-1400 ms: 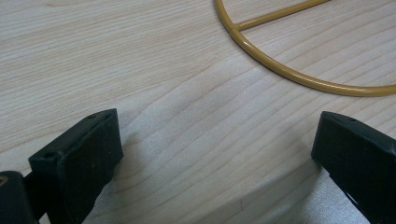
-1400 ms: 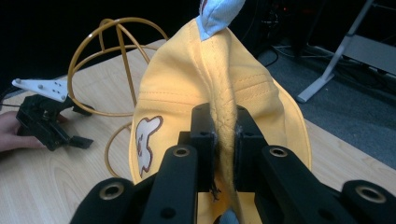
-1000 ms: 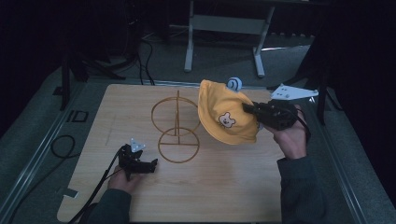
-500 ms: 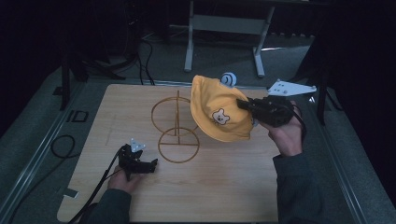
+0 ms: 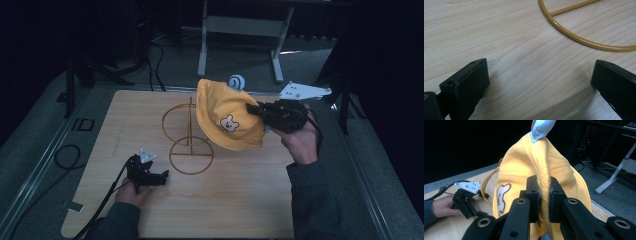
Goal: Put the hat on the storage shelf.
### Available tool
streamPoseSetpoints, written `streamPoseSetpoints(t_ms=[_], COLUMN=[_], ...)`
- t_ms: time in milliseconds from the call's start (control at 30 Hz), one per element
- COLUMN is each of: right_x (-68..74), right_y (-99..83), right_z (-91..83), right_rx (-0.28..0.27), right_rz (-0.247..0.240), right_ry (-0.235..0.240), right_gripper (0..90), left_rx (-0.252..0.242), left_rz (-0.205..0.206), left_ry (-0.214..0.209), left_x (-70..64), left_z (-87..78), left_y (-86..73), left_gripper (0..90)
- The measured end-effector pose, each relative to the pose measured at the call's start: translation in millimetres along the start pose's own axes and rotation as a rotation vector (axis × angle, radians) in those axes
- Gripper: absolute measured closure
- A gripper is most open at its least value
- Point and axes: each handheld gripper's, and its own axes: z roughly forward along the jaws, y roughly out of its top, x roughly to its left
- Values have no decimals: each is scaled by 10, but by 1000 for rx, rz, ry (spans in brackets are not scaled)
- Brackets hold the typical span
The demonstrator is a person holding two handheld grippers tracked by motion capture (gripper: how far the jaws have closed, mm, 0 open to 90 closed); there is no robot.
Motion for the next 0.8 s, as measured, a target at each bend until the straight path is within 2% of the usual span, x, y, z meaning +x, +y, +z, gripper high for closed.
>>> streamPoseSetpoints(t_ms=[400,800], right_x=[77,140], right_y=[94,193], right_z=[99,293], right_rx=[-22,-10], right_rz=[-12,-25], right_ry=[25,45], right_gripper=[822,822], left_rx=[0,1], left_rz=[-1,0], left_ry=[0,-1], left_x=[0,0], left_z=[0,-1], left_y=[0,0], left_gripper=[19,19])
